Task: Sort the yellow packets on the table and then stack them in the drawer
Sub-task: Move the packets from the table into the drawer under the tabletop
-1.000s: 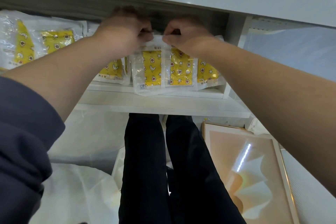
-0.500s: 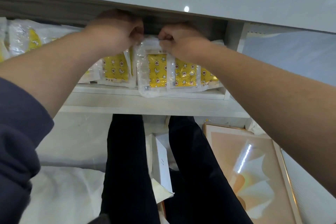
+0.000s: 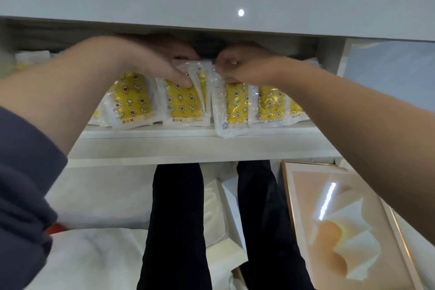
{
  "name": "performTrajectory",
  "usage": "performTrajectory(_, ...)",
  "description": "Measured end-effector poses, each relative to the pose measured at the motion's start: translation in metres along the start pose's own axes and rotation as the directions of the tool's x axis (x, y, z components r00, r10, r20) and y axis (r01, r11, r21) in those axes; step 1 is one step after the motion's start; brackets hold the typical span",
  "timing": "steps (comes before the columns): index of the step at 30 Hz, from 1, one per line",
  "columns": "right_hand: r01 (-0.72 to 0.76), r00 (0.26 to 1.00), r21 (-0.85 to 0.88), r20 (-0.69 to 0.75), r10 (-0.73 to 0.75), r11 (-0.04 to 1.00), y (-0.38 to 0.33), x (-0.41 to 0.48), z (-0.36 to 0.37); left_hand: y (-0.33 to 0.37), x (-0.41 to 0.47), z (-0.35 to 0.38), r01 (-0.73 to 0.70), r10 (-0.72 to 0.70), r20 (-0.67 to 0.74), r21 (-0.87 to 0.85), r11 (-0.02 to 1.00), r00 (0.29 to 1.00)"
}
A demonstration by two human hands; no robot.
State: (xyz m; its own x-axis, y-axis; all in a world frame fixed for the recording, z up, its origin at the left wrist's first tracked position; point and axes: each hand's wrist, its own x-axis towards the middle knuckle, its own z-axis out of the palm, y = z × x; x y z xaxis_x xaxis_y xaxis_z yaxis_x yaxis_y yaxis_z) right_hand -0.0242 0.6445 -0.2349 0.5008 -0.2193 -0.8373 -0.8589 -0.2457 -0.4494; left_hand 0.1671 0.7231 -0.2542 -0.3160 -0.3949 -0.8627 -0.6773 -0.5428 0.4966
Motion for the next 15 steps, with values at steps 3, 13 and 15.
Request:
performTrajectory(3,0.026,0.998,-0.069,0.056,-0.023,0.997,0.000,-0.002,-0.001,0.000,0.000,0.001,-0.021,0.020,-0.021,-0.005,1.000,1.000)
performTrajectory(13,0.028,0.994,-0.184,-0.095,-0.046,0.983,0.006,0.002,0.015,0.019,0.012,0.024,0.028,0.013,-0.247,0.161,0.987,0.969)
performTrajectory(15,0.030,0.992,-0.203,-0.112,-0.054,0.979,0.009,-0.002,0.019,0.021,0.011,0.031,0.031,0.024,-0.263,0.202,0.979,0.964)
